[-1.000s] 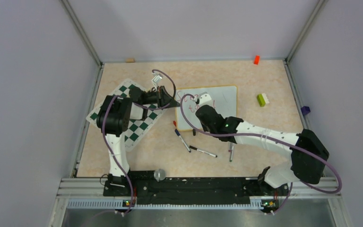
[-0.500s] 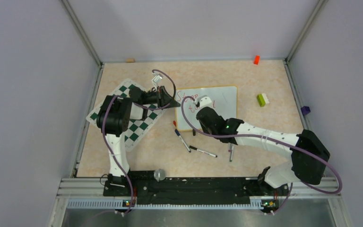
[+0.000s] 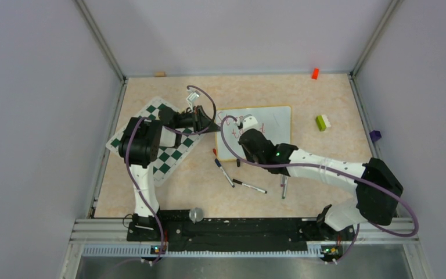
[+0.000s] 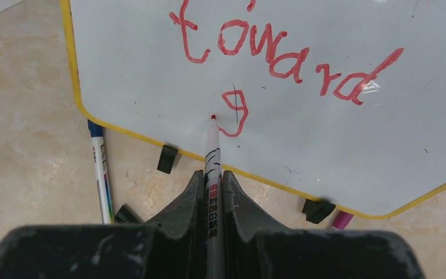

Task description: Write a sentence on the whiteboard

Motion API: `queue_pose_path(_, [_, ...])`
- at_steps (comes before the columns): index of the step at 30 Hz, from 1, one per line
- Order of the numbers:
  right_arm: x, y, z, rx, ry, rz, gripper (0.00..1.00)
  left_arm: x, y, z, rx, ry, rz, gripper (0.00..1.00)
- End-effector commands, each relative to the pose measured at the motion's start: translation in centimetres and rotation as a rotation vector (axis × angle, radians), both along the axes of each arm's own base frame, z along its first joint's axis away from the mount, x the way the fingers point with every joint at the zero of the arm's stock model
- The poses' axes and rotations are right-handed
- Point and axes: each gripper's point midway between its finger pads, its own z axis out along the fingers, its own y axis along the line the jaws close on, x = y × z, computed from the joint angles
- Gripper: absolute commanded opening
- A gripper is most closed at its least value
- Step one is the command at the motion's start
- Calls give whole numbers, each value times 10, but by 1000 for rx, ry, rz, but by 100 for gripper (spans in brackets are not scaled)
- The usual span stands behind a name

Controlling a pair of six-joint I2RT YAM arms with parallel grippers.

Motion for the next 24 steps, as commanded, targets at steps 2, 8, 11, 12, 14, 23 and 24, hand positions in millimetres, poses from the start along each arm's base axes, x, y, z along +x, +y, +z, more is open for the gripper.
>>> queue_pose_path(2, [11,3,43,91,-87,-13,0,-1,-3,23,-22,-136,-19,0])
queue_pose_path(8, [16,-15,50,88,-104,-56,0,-1,-3,23,-23,-136,-20,0])
queue_pose_path(11, [20,-21,48,72,-103,-73,0,-1,-3,23,-23,-137,-18,0])
queue_pose_path(12, [22,-22,48,71,-105,-77,0,-2,-3,24,-23,-138,-20,0])
queue_pose_path(14, [23,-23,47,62,-105,-81,0,-2,-3,23,-23,-137,-20,0])
queue_pose_path(23, [25,-22,41,49,-96,-77,0,-1,-3,22,-22,-134,-22,0])
queue_pose_path(24, [25,-22,40,49,-94,-74,0,-1,-3,23,-22,-133,-22,0])
